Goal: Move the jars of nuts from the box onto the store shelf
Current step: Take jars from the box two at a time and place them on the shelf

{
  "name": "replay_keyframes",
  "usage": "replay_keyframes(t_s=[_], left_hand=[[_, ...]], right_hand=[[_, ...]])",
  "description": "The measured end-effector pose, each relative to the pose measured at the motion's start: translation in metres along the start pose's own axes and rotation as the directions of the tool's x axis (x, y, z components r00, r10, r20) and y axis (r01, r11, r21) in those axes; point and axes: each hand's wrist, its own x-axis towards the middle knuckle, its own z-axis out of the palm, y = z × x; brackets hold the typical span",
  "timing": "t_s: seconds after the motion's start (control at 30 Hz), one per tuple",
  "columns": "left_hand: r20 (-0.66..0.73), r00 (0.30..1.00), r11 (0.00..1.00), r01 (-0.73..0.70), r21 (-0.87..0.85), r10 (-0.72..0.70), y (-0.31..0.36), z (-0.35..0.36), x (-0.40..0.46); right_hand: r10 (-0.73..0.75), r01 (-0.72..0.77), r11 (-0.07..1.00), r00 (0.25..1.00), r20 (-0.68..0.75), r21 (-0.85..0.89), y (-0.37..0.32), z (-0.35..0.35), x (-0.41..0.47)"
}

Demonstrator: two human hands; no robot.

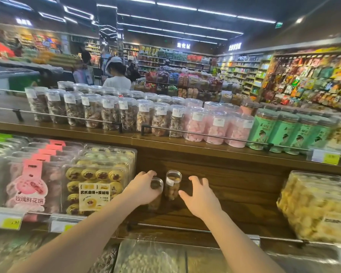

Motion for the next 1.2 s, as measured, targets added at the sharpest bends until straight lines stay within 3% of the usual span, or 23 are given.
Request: replay_keyframes(t_s=[0.2, 0.37, 0.57, 0.73, 0.87, 1.2], left_hand=[[-0.042, 0.998, 0.998, -0.052, 0.042, 0.054, -0.011, -0.048, -0.078], [-0.096, 0.992, 0.993, 0.084, 0.078, -0.077, -0.037, -0.07, -0.147], [-0.234, 0.92, 0.941, 0.333, 0.051, -0.313, -0.087, -0.083, -0.239], [-0.298, 0.821, 0.86, 0.51, 0.001, -0.487, -0.123, -0.095, -0.345], [-0.368, 0.704, 0.768, 0.638, -0.049, -0.608, -0.142, -0.104, -0.439], [-0.43, 0.439, 0.56, 0.801, -0.211, -0.789, -0.141, -0.106, -0.703]], right_hand=[[-0.112, 0.112, 0.994, 0.993, 0.029, -0.005, -0.016, -0.002, -0.016], [-0.282, 0.282, 0.959, 0.956, 0.088, 0.008, -0.051, 0.01, -0.03], [-0.539, 0.561, 0.827, 0.812, 0.226, -0.043, -0.131, 0.04, -0.068], [-0.669, 0.706, 0.708, 0.67, 0.321, 0.003, -0.201, 0.066, -0.125], [-0.763, 0.804, 0.594, 0.551, 0.338, 0.029, -0.248, 0.074, -0.183], [-0.856, 0.932, 0.36, 0.312, 0.412, 0.042, -0.338, 0.079, -0.387]])
